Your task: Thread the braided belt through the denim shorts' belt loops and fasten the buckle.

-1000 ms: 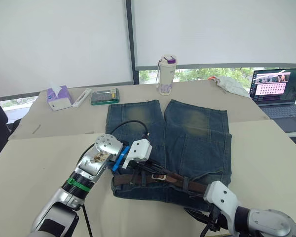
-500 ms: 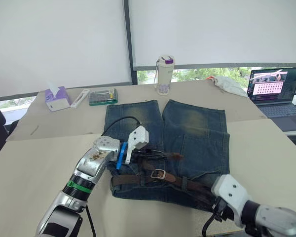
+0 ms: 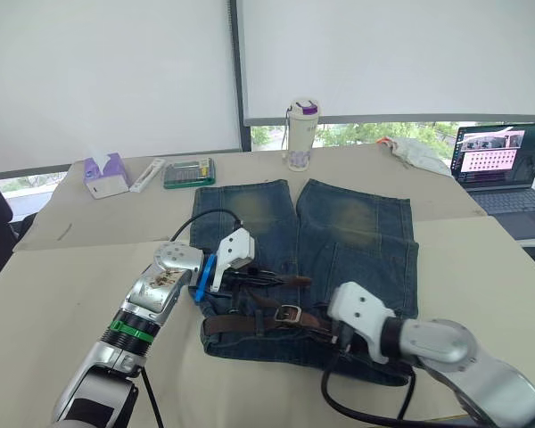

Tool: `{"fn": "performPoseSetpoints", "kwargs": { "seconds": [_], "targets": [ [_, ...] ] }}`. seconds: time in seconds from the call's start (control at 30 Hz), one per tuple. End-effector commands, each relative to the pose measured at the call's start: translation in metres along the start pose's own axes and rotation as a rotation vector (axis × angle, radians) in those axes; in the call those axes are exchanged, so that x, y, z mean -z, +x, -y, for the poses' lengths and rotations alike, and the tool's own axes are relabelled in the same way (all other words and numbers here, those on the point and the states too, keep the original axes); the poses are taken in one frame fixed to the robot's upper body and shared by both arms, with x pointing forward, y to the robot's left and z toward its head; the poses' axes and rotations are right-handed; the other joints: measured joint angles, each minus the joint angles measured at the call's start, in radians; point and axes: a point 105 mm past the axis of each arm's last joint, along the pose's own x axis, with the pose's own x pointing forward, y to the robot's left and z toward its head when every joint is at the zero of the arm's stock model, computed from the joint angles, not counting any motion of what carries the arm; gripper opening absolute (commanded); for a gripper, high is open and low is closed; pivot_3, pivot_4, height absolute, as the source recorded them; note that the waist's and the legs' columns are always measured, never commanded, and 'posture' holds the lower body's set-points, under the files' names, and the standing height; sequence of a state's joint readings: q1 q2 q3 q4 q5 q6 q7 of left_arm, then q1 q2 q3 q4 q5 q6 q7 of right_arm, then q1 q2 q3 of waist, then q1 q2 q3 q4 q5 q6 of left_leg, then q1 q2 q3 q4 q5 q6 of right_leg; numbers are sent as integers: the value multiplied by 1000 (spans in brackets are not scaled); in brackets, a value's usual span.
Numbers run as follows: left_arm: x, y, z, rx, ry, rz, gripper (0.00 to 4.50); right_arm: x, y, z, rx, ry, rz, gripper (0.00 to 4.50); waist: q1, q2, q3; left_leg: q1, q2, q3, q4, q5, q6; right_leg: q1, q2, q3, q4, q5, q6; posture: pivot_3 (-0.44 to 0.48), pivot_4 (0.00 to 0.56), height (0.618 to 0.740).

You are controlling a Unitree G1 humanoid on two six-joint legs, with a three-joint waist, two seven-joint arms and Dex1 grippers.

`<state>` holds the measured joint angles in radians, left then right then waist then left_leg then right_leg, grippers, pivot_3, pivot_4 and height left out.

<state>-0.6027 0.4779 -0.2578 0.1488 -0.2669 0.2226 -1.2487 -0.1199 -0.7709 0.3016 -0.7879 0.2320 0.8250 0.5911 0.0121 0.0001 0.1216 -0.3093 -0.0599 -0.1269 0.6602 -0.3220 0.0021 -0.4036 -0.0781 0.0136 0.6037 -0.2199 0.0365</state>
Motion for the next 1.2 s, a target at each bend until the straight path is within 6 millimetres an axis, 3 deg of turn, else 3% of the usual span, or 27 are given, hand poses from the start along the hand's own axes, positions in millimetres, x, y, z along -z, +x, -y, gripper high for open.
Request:
{"fn": "performPoseSetpoints", "kwargs": {
  "seconds": [0.03,0.23,0.33,0.47,0.73,0.93,1.2],
  "targets": [
    [-12,2,-2,-34,65,19,0,17,8,8,10,-35,-63,2201,0,0,0,0,-1,0,0,0,0,0,0,0,0,0,0,0,150,740],
    [-10,0,2,-32,81,3,0,25,8,18,70,-20,-87,2201,-4,0,0,0,1,0,0,0,0,-1,0,1,1,0,0,0,150,740],
    [-8,-6,2,-27,101,-18,0,20,9,21,92,-15,-71,1426,-4,0,0,0,0,0,0,0,0,-1,0,1,2,0,0,0,150,740],
    [6,-15,1,3,218,-114,0,17,7,22,89,-17,-57,75,-5,0,0,0,1,0,0,0,0,-1,0,1,2,0,0,0,150,740],
    [23,-23,9,113,423,-227,0,9,4,25,94,36,-5,25,-4,0,0,0,1,0,0,0,1,-1,0,1,2,0,0,0,150,740],
    [23,-18,11,187,488,-228,0,4,3,26,97,38,5,25,-2,0,0,0,0,0,0,-2,3,-1,0,1,2,0,0,0,150,740],
    [4,19,13,202,530,-130,0,-3,9,16,60,34,30,25,-4,0,0,-1,-1,0,0,-2,3,-1,0,1,2,0,0,0,150,740]
  ]
}}
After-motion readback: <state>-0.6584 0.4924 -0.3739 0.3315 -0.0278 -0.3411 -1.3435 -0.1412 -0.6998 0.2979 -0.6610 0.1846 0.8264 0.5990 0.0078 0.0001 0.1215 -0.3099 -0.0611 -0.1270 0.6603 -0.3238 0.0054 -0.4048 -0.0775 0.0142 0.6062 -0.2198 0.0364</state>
